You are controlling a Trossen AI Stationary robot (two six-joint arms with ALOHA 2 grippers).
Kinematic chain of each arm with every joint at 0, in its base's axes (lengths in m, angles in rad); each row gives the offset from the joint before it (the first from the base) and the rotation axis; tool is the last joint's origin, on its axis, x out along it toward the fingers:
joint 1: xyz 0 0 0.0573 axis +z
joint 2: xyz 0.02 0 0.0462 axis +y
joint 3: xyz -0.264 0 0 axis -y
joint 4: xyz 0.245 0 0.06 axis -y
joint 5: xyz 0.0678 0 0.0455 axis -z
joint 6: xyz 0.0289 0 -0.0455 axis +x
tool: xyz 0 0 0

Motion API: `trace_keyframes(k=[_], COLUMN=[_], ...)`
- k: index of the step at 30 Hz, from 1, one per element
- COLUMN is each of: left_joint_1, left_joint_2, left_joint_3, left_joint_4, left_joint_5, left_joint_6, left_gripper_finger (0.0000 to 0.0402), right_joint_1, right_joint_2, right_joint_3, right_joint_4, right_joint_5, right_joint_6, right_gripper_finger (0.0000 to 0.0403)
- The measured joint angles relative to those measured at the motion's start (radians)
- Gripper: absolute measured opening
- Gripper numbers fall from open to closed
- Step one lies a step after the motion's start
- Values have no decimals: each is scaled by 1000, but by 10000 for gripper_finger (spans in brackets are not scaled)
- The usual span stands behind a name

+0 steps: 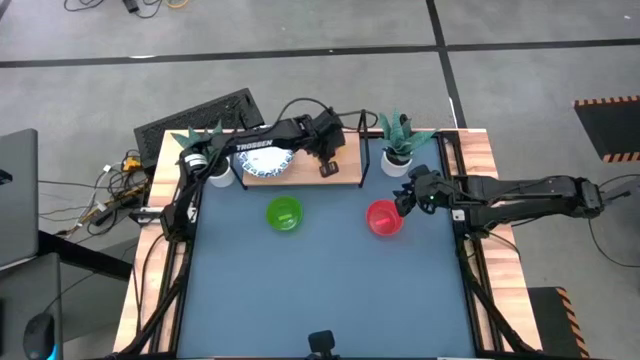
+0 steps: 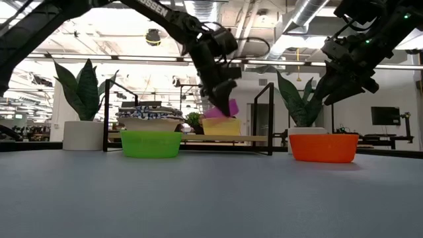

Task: Place and stack bowls onto a shelf
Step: Stack the purple bowl on top of the yellow bowl

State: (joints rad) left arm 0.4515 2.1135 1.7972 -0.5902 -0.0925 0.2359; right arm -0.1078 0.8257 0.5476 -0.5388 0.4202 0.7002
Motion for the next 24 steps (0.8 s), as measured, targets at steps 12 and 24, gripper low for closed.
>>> trace_keyframes(k=[12,24], left_joint_1=[4,1], left_joint_2=[16,16], left_joint_3=[14,14], left_joint_4=[-12,-23], left_joint_5=[-46,-44], left_joint_6=[-10,12], left_gripper_finger=[0,1], right_joint_1=[0,0], right_joint_2=[0,0], right_joint_3=[0,0], right_joint_4=[-4,-5], right_joint_5=[1,0], right_joint_6=[7,-2], right_gripper_finger=[215,215])
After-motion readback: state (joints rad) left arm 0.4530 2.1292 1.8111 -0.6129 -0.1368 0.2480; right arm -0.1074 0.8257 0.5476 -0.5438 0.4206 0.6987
